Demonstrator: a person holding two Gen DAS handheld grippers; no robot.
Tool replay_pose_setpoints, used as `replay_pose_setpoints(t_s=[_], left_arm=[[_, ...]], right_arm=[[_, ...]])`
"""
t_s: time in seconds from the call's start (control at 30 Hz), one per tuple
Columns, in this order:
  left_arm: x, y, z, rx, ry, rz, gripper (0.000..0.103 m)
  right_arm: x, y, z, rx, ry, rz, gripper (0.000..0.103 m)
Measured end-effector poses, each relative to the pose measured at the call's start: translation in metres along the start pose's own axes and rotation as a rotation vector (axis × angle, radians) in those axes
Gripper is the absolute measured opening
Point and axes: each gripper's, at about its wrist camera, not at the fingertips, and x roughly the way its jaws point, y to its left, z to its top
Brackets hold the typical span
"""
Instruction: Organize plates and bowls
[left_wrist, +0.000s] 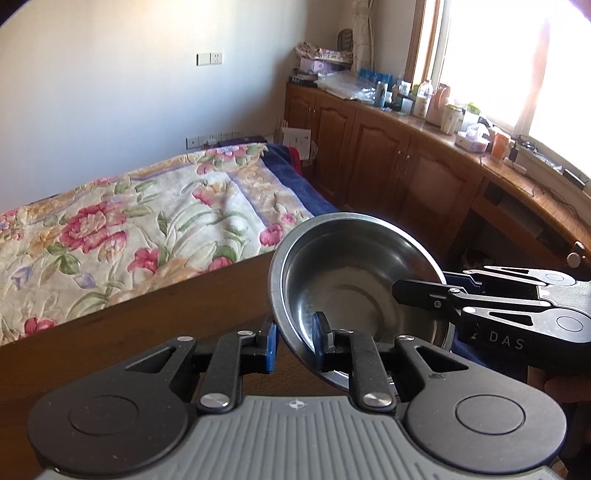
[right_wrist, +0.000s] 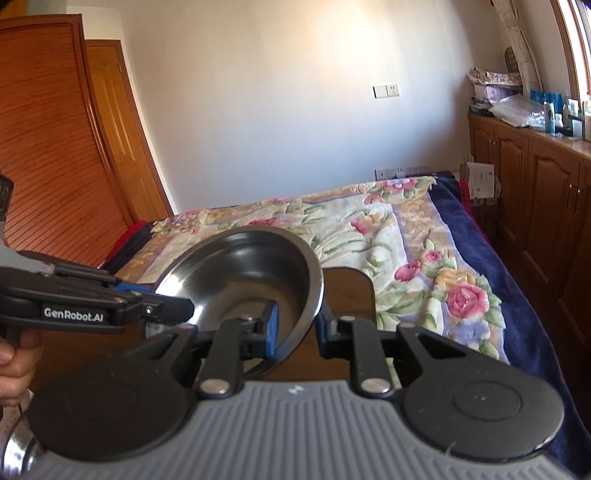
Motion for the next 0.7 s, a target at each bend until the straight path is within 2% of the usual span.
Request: replay_pose_setpoints(t_s=[0.7], left_arm=[[-0.104, -0.002, -0.009, 0.004, -0.149, 0.01, 0.021]], right_arm=[[-0.056, 0.047, 0.024, -0.062, -0.098, 0.012, 0.023]])
